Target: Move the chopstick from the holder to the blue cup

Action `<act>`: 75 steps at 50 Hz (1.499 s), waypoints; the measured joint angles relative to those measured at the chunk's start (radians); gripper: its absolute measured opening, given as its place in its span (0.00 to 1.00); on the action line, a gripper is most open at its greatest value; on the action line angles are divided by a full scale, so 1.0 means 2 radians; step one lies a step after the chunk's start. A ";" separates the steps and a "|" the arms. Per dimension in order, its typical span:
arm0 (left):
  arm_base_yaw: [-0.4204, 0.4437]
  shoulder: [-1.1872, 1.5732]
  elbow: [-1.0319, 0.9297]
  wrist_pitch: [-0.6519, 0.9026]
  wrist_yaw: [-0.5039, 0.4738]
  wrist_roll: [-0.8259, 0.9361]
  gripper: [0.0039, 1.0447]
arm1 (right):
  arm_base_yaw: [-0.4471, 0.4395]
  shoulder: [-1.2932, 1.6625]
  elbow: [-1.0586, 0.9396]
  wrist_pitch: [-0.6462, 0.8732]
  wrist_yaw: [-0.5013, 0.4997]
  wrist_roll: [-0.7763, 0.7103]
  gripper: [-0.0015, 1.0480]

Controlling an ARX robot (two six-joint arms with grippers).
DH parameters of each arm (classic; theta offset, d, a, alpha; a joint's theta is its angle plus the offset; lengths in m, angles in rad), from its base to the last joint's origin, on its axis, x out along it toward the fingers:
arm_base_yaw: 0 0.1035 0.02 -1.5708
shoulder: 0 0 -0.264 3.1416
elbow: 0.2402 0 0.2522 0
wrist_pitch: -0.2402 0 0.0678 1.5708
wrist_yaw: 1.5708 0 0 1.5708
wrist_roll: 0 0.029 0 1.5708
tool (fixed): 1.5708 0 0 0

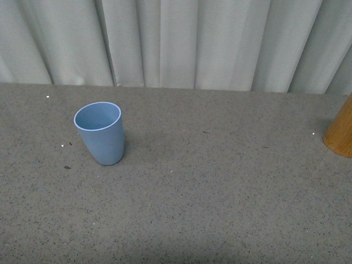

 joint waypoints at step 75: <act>0.000 0.000 0.000 0.000 0.000 0.000 0.94 | 0.000 0.000 0.000 0.000 0.000 0.000 0.91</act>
